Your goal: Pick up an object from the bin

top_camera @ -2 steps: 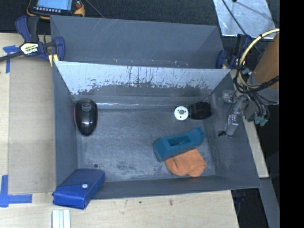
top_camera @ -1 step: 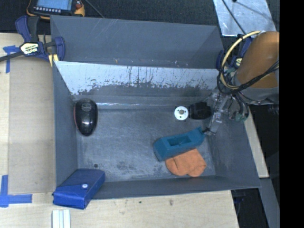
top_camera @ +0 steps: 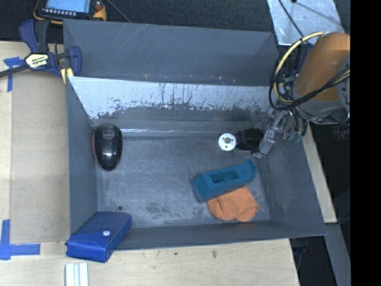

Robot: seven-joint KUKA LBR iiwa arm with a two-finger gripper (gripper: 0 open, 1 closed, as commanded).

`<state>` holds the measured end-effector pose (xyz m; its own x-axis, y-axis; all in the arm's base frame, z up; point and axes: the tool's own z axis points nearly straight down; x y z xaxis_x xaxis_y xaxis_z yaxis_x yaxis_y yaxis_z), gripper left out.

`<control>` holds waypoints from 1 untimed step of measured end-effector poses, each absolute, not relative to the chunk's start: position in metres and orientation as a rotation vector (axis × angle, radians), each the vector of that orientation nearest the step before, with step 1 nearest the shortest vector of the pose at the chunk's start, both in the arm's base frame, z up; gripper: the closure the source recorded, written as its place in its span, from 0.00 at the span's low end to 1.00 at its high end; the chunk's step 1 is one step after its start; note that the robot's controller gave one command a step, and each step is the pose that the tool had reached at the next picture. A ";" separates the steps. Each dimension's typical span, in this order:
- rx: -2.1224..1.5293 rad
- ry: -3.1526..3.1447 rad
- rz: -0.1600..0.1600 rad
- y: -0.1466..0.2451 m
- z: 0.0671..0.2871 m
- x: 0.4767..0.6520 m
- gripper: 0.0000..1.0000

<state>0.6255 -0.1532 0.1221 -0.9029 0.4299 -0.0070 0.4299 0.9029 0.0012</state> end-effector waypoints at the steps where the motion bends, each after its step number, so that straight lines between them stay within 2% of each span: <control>1: 0.397 3.101 -0.004 -0.145 0.086 0.630 0.00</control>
Offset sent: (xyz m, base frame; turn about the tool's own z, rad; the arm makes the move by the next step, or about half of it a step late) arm -0.0012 0.0097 -0.0521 -0.0025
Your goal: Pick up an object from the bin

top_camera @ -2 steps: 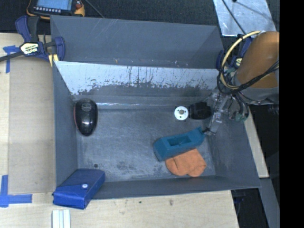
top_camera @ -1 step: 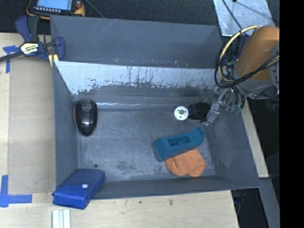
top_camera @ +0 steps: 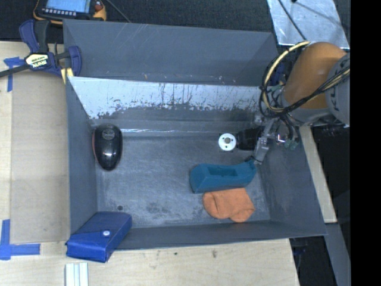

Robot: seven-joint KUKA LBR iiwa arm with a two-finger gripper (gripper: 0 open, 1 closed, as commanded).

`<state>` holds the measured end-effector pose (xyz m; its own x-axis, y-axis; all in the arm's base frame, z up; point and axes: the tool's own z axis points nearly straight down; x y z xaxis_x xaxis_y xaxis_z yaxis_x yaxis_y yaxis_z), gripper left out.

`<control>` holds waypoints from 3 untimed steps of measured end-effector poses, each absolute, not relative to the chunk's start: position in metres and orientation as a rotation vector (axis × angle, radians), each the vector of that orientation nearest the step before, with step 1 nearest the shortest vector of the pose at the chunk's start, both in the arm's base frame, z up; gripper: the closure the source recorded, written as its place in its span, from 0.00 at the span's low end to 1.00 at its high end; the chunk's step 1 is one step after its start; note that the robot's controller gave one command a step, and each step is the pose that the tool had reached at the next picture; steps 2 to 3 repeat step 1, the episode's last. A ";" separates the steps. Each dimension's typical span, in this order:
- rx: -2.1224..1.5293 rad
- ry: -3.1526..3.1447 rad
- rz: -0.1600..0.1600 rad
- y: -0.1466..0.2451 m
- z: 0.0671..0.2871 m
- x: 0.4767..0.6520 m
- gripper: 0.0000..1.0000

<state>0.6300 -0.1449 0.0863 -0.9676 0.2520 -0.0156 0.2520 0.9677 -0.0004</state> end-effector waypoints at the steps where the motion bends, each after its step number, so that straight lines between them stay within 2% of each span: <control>1: 0.424 3.106 -0.001 -0.143 0.195 0.624 1.00; 3: 0.424 3.106 -0.001 -0.143 0.195 0.624 1.00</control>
Offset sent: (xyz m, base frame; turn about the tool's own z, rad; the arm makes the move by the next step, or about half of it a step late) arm 0.0000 0.0000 0.0000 0.0000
